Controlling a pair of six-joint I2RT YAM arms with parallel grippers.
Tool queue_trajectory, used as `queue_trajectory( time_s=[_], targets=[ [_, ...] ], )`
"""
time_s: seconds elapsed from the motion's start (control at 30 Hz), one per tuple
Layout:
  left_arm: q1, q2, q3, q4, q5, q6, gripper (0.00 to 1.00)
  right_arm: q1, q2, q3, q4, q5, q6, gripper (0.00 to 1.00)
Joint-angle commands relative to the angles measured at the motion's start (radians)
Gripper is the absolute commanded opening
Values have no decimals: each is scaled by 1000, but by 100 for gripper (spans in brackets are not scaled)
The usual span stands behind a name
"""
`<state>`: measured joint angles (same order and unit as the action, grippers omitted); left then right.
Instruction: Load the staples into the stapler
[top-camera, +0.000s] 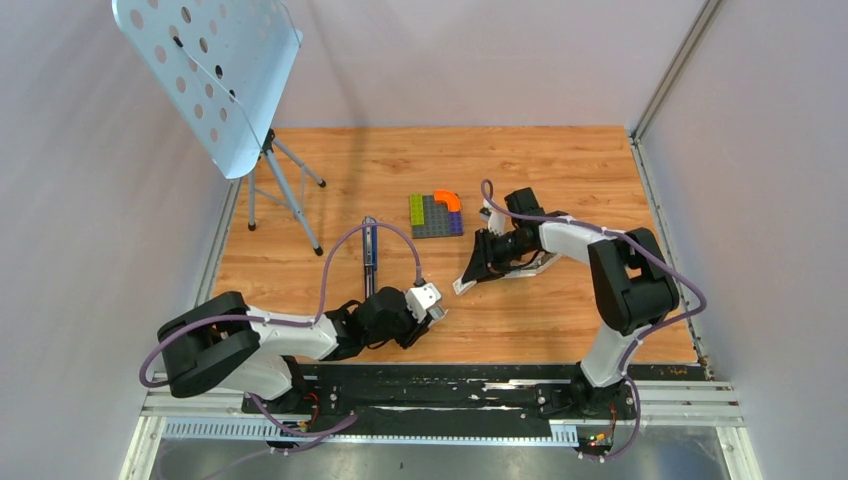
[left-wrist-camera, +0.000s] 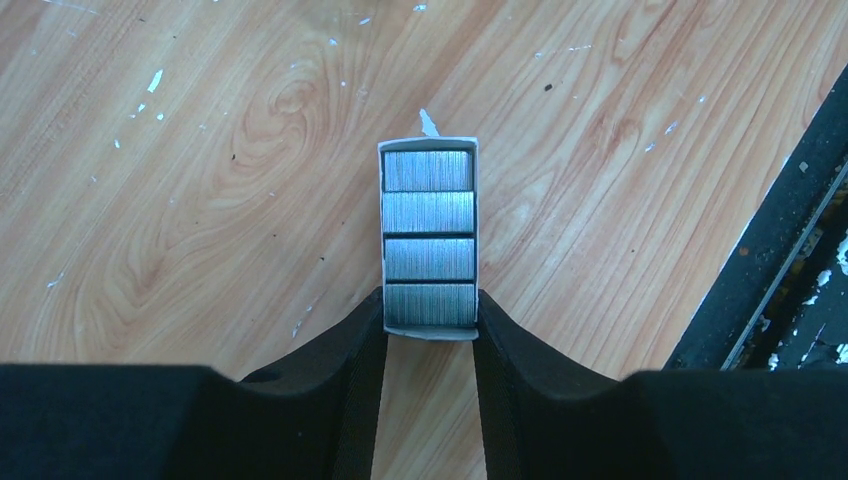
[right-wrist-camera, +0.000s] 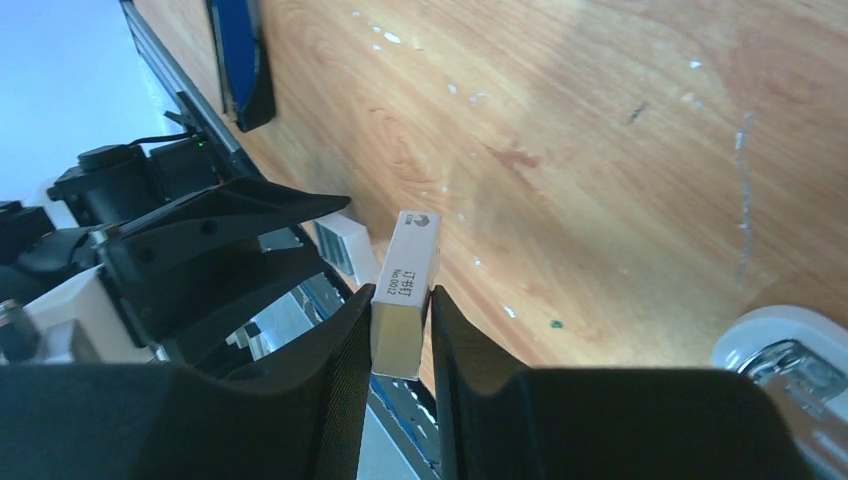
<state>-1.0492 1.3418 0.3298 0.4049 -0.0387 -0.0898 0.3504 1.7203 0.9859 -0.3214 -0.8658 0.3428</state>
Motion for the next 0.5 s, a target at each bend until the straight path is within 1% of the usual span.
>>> queue_trajectory(
  time_s=[0.0,0.07,0.2,0.3,0.4,0.47],
  targets=[
    [0,15,23,34,-14,-19,39,-5,61,29,-8,31,-30,31],
    [1,9,25,29,-15,-22,43,-3,72,35,-8,37,-35,33],
    [1,-45,31,-4,-38,-27,52,-2,67,56,-38,80,-41,43],
    [1,-94,50,-57,-76,-33,57,-3,50,88,-108,155,-66,56],
    [1,-135,85,-126,-181,-68,58,-3,23,116,-170,221,-82,64],
    [2,-157,118,-193,-268,-121,58,-1,-8,129,-203,261,-83,66]
  ],
)
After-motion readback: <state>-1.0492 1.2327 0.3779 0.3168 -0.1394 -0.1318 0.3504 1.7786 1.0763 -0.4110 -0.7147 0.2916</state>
